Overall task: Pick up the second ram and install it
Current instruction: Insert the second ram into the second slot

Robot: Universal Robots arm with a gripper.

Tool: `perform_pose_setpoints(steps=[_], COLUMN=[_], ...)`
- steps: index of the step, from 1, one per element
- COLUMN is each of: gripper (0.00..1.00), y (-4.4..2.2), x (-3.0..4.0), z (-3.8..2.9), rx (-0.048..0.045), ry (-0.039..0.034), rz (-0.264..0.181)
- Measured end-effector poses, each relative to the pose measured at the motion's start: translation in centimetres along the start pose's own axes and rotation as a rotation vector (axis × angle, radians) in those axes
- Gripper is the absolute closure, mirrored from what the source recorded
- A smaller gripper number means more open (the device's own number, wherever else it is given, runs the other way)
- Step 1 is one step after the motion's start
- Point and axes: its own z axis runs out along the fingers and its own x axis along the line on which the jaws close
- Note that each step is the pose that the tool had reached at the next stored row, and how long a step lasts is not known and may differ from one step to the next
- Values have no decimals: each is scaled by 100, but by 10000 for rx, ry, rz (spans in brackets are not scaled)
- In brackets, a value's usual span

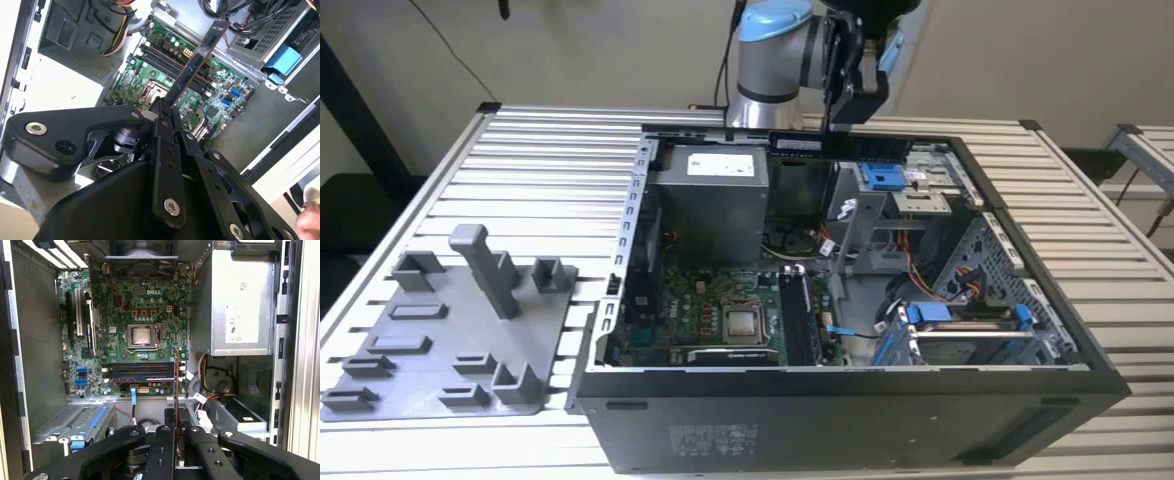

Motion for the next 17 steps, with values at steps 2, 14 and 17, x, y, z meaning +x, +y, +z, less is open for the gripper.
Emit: perform_pose_setpoints(steps=[2, 14, 17], gripper=[86, 86, 86], y=[0, 0, 0], x=[-1, 0, 0], z=[0, 0, 1], rx=[0, 35, 49], ry=[0, 17, 24], rz=[4, 875, 1232])
